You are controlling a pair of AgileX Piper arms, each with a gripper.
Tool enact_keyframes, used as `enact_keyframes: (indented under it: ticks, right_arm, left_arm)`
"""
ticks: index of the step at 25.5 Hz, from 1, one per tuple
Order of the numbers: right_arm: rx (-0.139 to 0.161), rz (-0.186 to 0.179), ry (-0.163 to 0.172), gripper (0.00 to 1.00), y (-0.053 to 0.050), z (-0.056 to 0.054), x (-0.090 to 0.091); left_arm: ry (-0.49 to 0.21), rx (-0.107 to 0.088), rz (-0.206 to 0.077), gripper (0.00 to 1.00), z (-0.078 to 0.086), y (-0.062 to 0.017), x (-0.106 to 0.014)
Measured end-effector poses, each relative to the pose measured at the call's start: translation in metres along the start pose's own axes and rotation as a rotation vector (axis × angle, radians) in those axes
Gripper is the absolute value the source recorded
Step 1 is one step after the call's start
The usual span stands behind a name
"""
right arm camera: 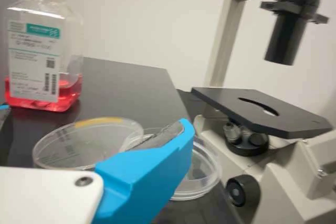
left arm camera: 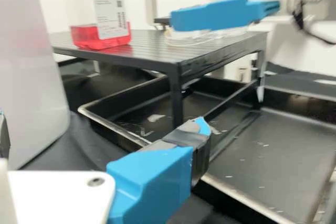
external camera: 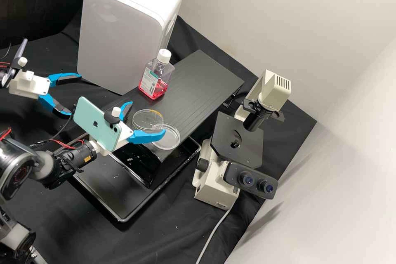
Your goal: Remove the lid from the petri dish
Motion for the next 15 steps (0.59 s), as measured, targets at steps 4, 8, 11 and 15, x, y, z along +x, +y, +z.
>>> enact_keyframes:
  ticks: [4, 8, 11, 15]
  right_arm:
    - [0.045, 0.024, -0.044, 1.0, 0.001, -0.001, -0.012]
    - [0.133, 0.004, -0.028, 1.0, 0.001, 0.0, -0.025]
    - [0.207, -0.011, -0.008, 1.0, 0.001, 0.0, -0.035]
    - [0.25, -0.047, 0.038, 1.0, -0.002, -0.003, -0.046]
  left_arm:
    - [0.105, 0.073, 0.033, 1.0, 0.002, 0.0037, -0.005]
    - [0.141, 0.119, 0.051, 1.0, 0.004, 0.0077, -0.01]
    - [0.137, 0.137, 0.047, 1.0, 0.006, 0.0071, -0.01]
    - [0.134, 0.141, 0.047, 1.0, 0.007, 0.0069, -0.01]
